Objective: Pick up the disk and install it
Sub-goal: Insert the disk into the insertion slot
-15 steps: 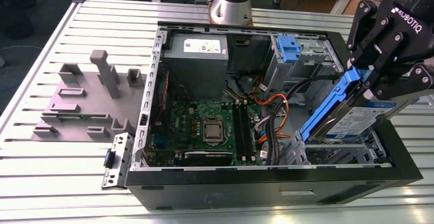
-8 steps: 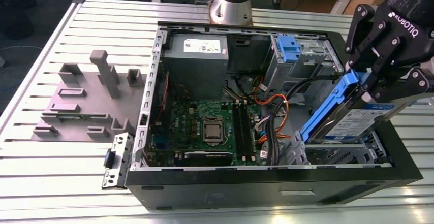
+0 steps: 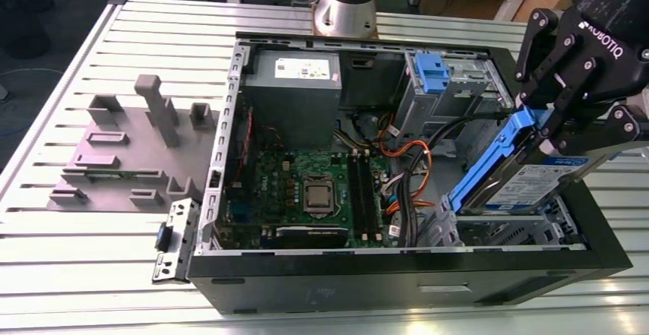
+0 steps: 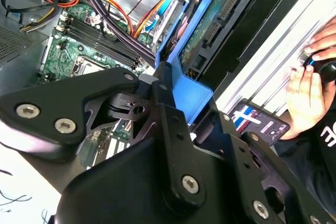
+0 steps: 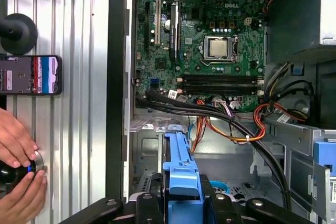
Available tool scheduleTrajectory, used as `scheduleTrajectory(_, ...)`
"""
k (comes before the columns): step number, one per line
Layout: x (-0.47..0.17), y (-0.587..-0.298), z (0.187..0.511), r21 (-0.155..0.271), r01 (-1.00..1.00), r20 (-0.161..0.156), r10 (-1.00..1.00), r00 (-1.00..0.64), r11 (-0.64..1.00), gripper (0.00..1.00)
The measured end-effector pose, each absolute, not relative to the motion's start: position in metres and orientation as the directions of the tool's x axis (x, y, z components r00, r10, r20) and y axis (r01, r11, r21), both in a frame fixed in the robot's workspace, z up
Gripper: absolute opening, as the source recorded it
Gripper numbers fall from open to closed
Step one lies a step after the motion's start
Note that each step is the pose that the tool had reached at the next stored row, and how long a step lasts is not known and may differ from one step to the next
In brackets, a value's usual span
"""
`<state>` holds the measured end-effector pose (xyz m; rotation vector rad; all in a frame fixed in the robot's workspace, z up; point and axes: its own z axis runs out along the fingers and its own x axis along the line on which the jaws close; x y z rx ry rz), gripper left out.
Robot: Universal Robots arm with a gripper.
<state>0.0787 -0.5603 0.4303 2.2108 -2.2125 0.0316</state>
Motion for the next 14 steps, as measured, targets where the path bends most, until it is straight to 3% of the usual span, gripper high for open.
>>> scheduleTrajectory(6,0.0787,-0.5603,0.4302,-0.005,-1.0,0.024,-1.0,-0.001,0.001,0.36)
scheduleTrajectory(8,0.0787,-0.5603,0.43,-0.005,-1.0,0.024,-1.0,-0.001,0.001,0.44)
scheduleTrajectory(14,0.0787,-0.5605,0.4218,-0.007,-1.0,0.024,-1.0,-0.001,0.001,0.44)
